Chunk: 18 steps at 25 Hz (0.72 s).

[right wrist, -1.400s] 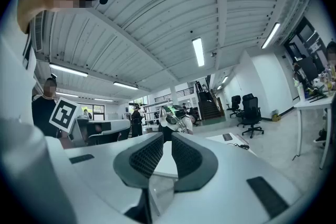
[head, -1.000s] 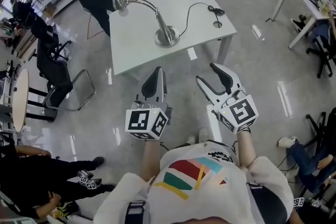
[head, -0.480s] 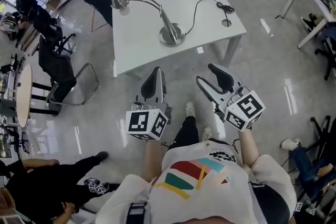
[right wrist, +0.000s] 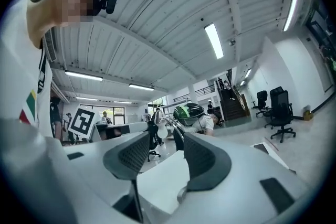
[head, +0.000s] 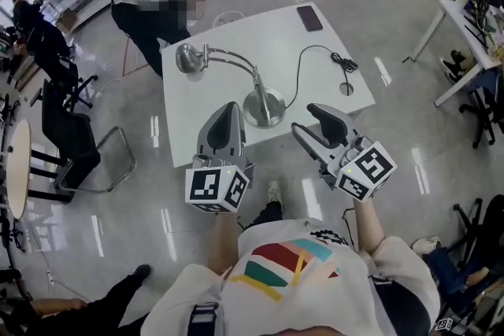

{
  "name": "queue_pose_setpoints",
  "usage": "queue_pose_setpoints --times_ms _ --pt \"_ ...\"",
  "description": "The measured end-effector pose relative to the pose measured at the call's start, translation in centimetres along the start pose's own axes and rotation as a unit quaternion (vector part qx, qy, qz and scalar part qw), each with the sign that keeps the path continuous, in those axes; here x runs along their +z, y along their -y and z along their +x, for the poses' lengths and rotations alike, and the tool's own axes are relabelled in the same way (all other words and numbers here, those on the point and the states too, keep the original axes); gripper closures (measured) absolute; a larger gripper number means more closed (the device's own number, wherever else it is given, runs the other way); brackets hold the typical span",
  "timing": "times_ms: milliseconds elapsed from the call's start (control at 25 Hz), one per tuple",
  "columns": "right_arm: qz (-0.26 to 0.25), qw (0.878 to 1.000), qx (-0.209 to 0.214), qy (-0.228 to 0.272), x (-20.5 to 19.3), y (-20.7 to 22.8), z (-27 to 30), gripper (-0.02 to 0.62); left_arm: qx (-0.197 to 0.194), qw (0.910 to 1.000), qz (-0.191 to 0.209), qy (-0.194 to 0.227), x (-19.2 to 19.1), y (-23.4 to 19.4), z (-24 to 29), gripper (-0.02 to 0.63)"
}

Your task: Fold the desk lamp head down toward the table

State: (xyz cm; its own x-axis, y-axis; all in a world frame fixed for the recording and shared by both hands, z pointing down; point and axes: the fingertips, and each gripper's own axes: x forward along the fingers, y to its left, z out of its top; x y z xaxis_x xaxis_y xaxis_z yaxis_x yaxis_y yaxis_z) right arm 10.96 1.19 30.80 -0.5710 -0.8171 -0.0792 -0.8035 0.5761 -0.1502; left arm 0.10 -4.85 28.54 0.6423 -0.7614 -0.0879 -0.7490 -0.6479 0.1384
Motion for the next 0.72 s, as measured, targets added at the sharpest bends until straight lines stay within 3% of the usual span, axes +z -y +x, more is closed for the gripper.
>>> queue_pose_setpoints --times_ms 200,360,440,720 --pt "0.027 0.999 0.021 0.013 1.6 2.9 9.6 0.388 -0.022 0.9989 0.041 0.000 1.8 -6.6 4.6 0.555" --pt "0.051 0.997 0.049 0.011 1.8 3.6 15.9 0.388 -0.040 0.9982 0.041 0.019 3.9 -10.9 6.1 0.489" --pt "0.050 0.997 0.066 -0.002 1.8 3.7 18.0 0.388 -0.045 0.9983 0.033 0.016 4.2 -12.1 6.2 0.489" --pt "0.023 0.984 0.167 -0.057 0.6 5.0 21.1 0.389 -0.005 0.9987 0.040 0.031 5.2 -12.9 6.3 0.462"
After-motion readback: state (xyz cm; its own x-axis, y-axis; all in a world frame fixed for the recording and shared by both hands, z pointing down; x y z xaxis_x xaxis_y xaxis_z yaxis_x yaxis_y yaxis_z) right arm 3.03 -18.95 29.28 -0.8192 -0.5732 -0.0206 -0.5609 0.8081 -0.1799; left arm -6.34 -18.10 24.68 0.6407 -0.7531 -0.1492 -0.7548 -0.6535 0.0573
